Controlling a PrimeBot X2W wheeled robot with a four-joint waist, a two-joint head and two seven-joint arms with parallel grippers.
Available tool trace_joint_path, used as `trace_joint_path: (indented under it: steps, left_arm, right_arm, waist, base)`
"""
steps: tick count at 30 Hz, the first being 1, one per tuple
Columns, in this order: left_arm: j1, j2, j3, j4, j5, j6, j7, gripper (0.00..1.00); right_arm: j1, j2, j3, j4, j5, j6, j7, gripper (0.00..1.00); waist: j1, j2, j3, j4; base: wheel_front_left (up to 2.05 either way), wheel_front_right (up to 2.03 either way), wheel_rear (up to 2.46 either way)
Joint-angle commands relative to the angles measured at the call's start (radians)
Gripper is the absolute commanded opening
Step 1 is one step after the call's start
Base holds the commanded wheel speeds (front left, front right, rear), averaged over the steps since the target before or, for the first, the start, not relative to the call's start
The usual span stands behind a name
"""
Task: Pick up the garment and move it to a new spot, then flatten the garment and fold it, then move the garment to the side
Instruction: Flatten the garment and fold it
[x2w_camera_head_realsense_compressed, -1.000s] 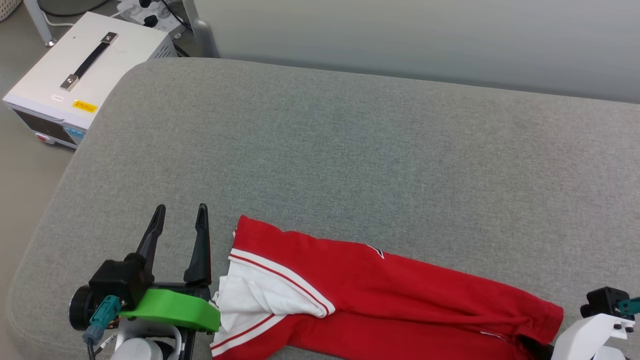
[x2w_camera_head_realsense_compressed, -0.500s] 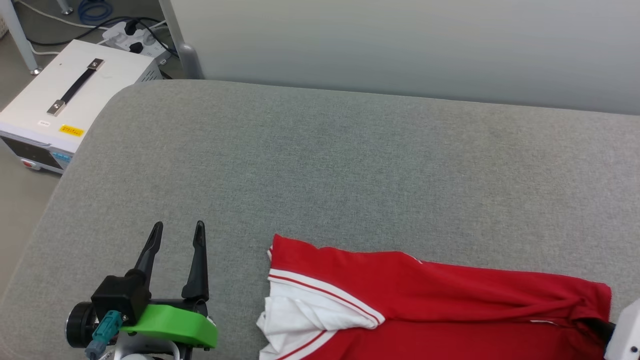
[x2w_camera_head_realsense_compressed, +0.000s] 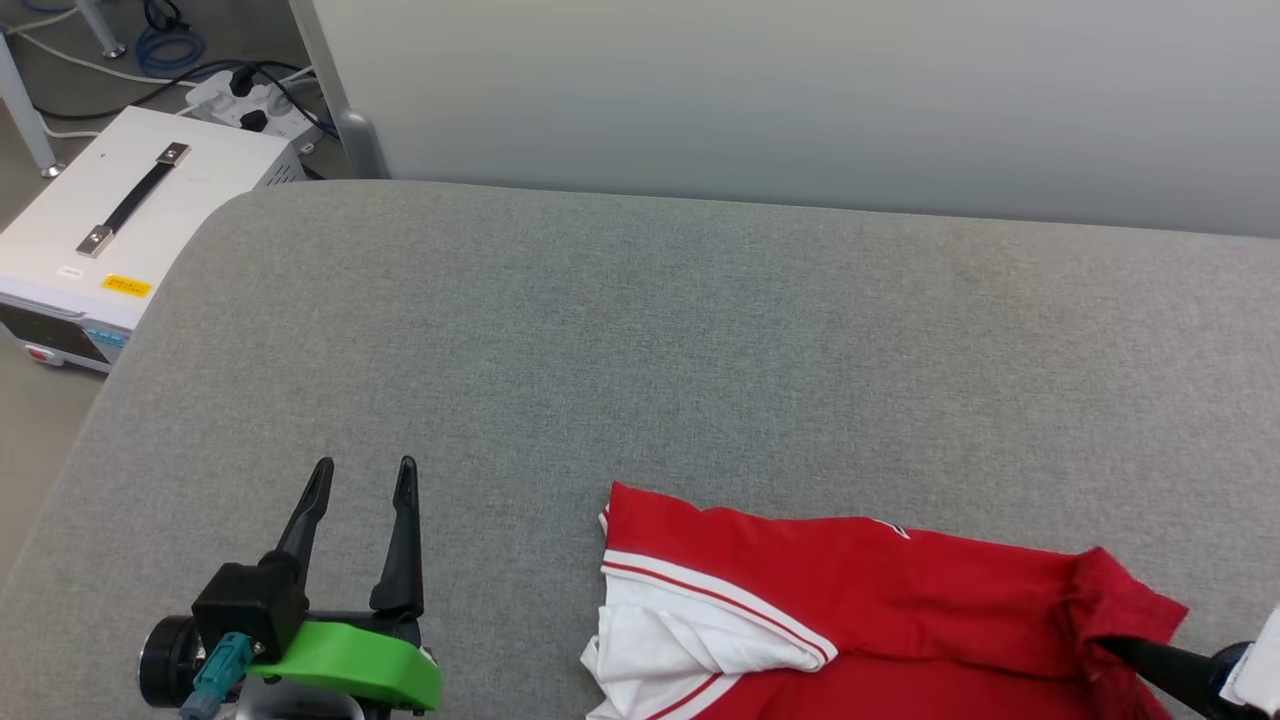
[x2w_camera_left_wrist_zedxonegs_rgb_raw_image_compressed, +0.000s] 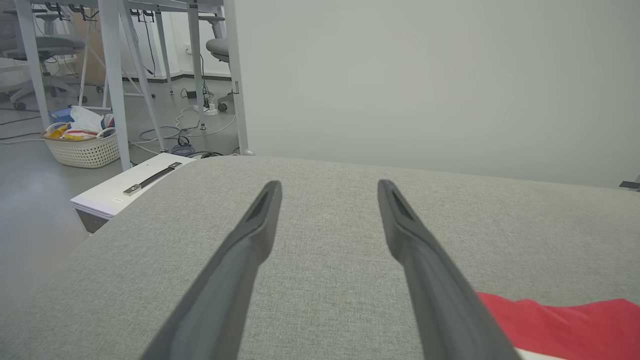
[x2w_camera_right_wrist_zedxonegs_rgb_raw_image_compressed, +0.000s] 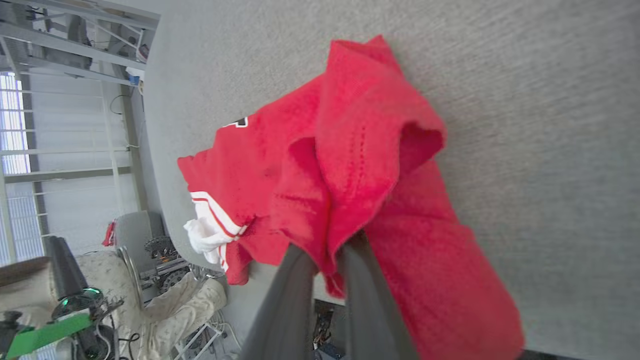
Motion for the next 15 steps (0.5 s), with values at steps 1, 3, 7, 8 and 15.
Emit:
trace_joint_path:
  steps: [1, 3, 7, 8, 15]
  left_arm:
    - [0.011, 0.001, -0.002, 0.0, 0.005, -0.003, -0.005, 1.0]
    - [0.008, 0.002, -0.004, -0.001, 0.005, -0.003, -0.004, 1.0]
    - [0.002, 0.004, -0.012, -0.003, 0.004, -0.005, 0.003, 1.0]
    - [0.001, 0.005, -0.013, -0.003, 0.004, -0.005, 0.004, 1.0]
    - [-0.031, 0.008, -0.023, -0.013, 0.005, -0.012, 0.01, 1.0]
  right_arm:
    - [-0.03, 0.011, -0.016, -0.015, 0.053, 0.0, 0.043, 0.0]
    - [-0.047, 0.029, -0.03, -0.015, 0.133, 0.0, 0.097, 0.0]
    - [-0.059, 0.037, 0.07, 0.084, 0.383, 0.0, 0.112, 0.0]
    - [-0.056, 0.037, 0.101, 0.096, 0.409, 0.0, 0.097, 0.0]
    - [-0.05, 0.037, 0.375, 0.14, 0.553, 0.0, -0.042, 0.0]
  waist:
    - [-0.0001, 0.0, -0.004, 0.004]
    - [-0.0001, 0.0, -0.006, 0.009]
    - [-0.0001, 0.0, -0.011, 0.033]
    - [-0.0001, 0.0, -0.011, 0.037]
    - [-0.0001, 0.0, 0.018, 0.079]
  base:
    - [0.0, 0.0, 0.0]
    - [0.0, 0.0, 0.0]
    - [0.0, 0.0, 0.0]
    - [0.0, 0.0, 0.0]
    - [0.0, 0.0, 0.0]
